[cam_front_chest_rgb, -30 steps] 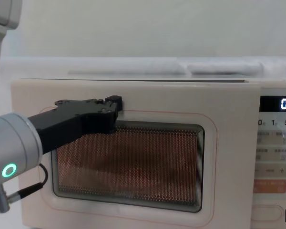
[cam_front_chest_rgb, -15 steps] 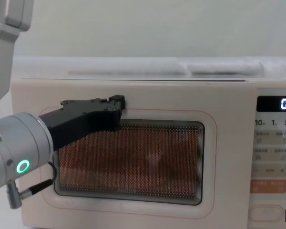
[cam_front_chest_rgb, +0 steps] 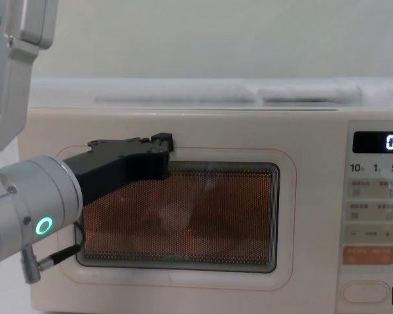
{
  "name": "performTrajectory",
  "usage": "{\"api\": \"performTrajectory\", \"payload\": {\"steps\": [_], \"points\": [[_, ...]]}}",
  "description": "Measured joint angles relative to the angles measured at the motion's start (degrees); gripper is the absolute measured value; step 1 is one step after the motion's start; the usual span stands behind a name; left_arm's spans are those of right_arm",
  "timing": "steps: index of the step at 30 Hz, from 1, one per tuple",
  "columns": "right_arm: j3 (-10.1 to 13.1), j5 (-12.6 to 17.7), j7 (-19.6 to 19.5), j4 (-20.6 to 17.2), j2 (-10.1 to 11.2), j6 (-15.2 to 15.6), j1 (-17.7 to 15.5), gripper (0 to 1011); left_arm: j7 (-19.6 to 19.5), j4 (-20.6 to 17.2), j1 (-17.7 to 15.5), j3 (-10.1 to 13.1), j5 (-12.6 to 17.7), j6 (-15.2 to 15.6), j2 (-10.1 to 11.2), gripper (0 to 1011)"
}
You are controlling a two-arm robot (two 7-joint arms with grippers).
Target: Press the button to open the microwave door with one hand; close the microwave door with the other hand.
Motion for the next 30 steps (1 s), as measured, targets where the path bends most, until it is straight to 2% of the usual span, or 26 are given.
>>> {"api": "performTrajectory", "payload": {"steps": [30], "points": [[0.00,0.00,0.00,0.00,0.00,0.00,0.00,1002,-0.22,3.21,-1.70,-0.25,-0.08,-0.21,-1.32,0]]}}
